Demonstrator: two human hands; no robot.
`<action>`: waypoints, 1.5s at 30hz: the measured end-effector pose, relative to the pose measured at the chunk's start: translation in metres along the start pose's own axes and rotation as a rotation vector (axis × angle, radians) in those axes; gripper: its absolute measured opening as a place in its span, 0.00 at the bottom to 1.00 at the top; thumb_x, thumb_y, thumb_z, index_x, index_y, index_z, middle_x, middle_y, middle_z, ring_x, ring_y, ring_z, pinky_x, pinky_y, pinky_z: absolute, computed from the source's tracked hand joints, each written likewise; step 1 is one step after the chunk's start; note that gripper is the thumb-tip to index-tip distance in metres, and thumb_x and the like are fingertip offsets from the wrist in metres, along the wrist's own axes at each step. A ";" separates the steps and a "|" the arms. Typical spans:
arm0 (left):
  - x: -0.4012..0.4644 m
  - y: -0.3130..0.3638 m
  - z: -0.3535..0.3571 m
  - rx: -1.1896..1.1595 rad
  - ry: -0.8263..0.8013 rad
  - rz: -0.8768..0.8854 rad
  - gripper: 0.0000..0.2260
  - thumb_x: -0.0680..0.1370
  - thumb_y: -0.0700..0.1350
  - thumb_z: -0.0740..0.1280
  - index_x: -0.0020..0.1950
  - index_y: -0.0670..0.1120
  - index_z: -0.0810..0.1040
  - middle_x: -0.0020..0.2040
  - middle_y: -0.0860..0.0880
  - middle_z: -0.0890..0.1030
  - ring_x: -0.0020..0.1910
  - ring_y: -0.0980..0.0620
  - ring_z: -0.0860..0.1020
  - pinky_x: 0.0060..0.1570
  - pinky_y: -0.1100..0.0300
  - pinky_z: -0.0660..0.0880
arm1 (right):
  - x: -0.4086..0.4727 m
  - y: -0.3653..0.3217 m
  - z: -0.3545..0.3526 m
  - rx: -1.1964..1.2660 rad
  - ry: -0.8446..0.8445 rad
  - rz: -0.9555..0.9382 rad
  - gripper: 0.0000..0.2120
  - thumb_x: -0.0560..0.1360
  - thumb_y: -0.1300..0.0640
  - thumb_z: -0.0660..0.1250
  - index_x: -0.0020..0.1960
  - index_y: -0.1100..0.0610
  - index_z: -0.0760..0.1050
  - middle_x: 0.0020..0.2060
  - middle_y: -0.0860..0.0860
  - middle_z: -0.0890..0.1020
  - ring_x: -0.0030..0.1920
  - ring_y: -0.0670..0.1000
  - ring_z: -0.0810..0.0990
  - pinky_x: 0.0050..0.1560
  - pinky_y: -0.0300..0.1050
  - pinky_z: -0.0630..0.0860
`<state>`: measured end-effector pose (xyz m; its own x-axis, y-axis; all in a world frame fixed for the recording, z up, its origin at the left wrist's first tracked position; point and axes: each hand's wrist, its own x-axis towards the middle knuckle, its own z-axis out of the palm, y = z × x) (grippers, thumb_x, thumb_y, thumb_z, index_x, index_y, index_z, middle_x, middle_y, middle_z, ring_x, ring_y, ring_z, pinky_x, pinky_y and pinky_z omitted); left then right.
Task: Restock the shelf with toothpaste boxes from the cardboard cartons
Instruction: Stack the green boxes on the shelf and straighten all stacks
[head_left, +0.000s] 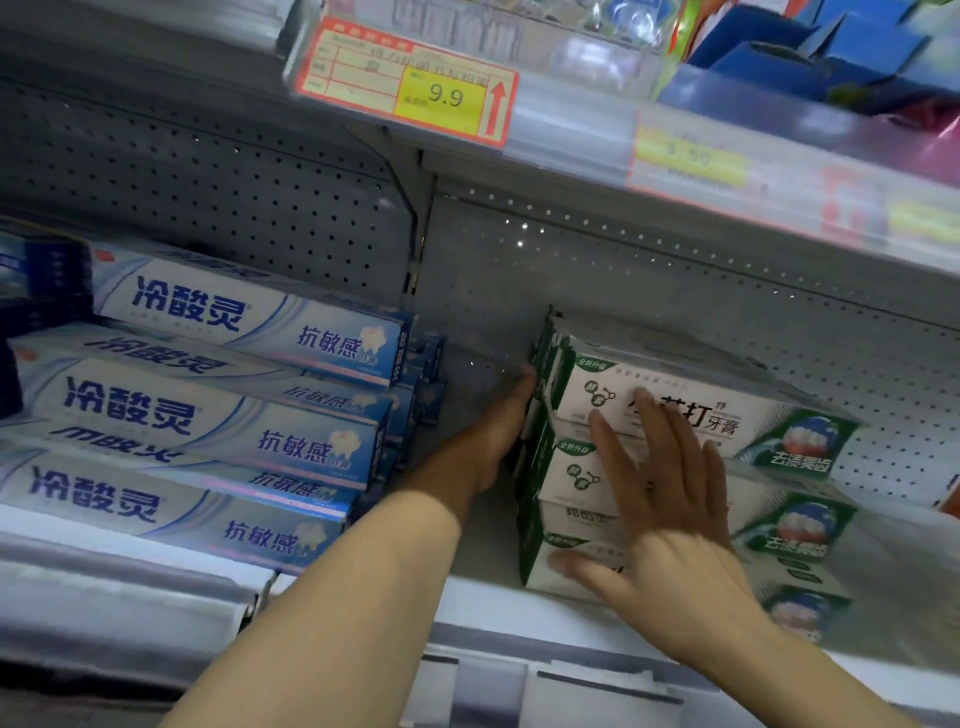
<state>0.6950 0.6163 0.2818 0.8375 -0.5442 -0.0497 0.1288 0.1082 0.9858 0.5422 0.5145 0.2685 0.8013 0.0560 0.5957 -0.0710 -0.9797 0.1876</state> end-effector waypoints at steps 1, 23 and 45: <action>-0.001 0.000 0.002 0.006 -0.014 -0.001 0.31 0.77 0.68 0.49 0.71 0.50 0.70 0.71 0.45 0.70 0.69 0.45 0.68 0.71 0.46 0.61 | 0.001 0.002 0.001 -0.002 -0.001 0.000 0.49 0.62 0.26 0.53 0.77 0.48 0.47 0.76 0.57 0.53 0.75 0.60 0.50 0.70 0.56 0.49; -0.037 0.007 -0.003 0.002 -0.156 0.001 0.29 0.78 0.66 0.46 0.74 0.53 0.62 0.73 0.49 0.65 0.73 0.48 0.61 0.69 0.50 0.59 | -0.004 0.021 -0.002 -0.005 -0.053 0.038 0.52 0.62 0.22 0.49 0.77 0.51 0.46 0.77 0.56 0.45 0.76 0.58 0.43 0.71 0.56 0.46; -0.123 0.001 0.016 0.642 -0.163 0.022 0.22 0.78 0.50 0.64 0.72 0.52 0.64 0.68 0.51 0.73 0.64 0.53 0.72 0.61 0.60 0.65 | -0.041 0.024 -0.037 -0.040 -0.265 0.418 0.50 0.68 0.31 0.63 0.75 0.60 0.46 0.71 0.62 0.48 0.72 0.62 0.45 0.73 0.57 0.42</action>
<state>0.5838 0.6696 0.2910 0.7386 -0.6721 -0.0529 -0.2719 -0.3687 0.8889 0.4854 0.4955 0.2773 0.8227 -0.3957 0.4082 -0.4366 -0.8996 0.0079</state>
